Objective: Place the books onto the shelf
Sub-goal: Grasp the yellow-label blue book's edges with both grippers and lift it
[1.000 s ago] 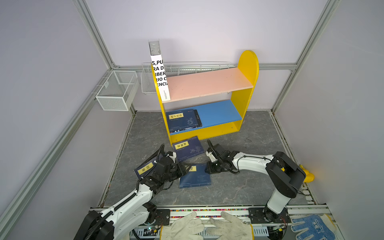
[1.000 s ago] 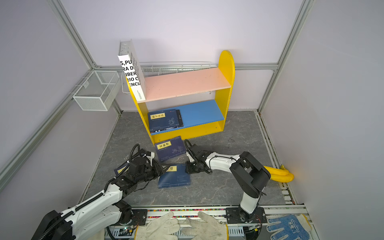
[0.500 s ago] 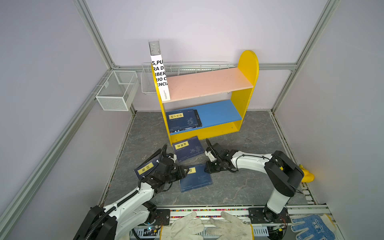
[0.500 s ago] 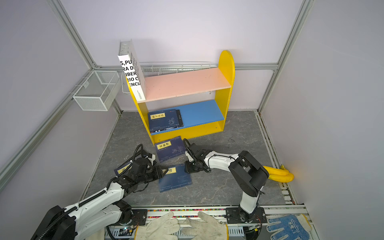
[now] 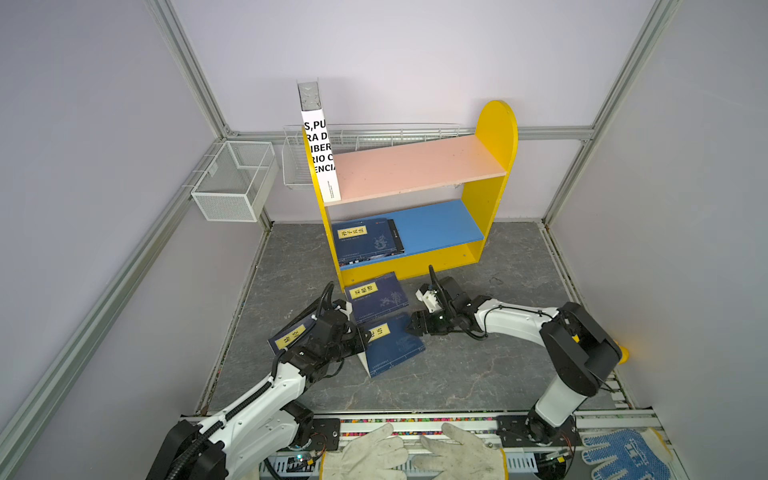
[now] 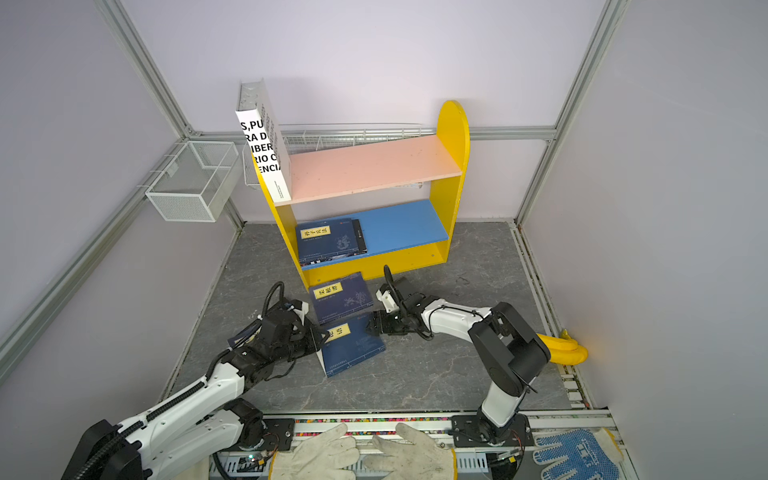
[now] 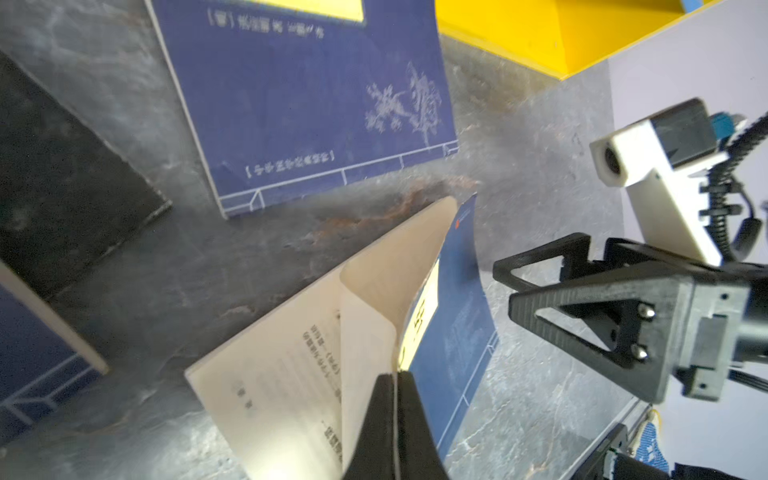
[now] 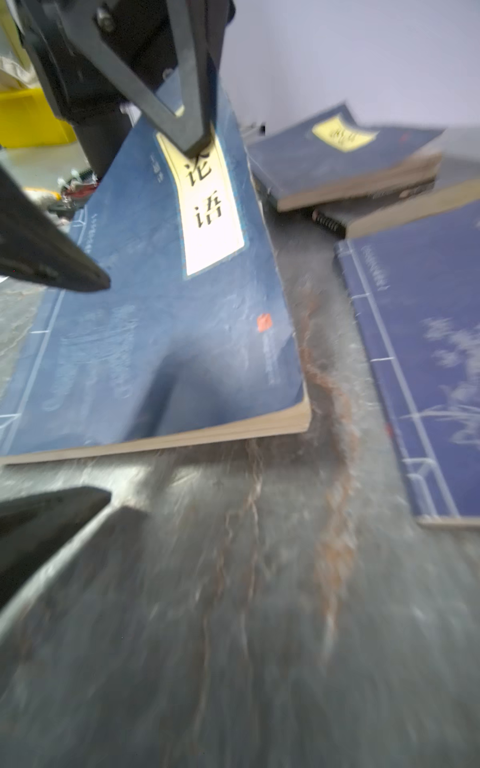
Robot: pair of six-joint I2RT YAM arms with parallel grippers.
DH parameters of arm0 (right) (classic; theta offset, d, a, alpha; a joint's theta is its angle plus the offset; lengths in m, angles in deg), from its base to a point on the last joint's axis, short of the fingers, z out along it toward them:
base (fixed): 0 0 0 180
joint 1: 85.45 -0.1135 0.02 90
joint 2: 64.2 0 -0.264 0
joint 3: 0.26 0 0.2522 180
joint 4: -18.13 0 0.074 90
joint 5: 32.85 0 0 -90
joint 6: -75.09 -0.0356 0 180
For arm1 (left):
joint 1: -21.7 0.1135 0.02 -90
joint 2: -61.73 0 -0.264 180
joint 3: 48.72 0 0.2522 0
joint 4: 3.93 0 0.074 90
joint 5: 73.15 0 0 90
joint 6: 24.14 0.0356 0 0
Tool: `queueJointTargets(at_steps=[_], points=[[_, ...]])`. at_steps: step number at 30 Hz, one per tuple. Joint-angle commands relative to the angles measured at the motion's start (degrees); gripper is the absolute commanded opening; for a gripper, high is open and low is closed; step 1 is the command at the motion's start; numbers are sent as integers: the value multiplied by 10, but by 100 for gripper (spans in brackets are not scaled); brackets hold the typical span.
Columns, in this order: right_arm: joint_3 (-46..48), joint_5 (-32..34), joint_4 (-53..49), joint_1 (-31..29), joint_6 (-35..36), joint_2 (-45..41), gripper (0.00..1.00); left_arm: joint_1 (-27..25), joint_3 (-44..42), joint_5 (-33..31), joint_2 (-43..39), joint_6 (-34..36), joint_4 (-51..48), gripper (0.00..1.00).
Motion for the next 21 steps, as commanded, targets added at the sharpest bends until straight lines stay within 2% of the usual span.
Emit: queueJointTargets(at_steps=[1, 9, 14, 21], points=[[35, -73, 42, 21, -13, -38, 82, 0, 43, -5, 0, -11, -7, 0], [82, -128, 67, 38, -58, -66, 85, 1, 90, 4, 14, -21, 6, 0], [134, -165, 181, 39, -151, -51, 86, 3, 92, -2, 14, -38, 23, 0], [169, -164, 316, 40, -233, -12, 87, 4, 83, -1, 12, -51, 31, 0]])
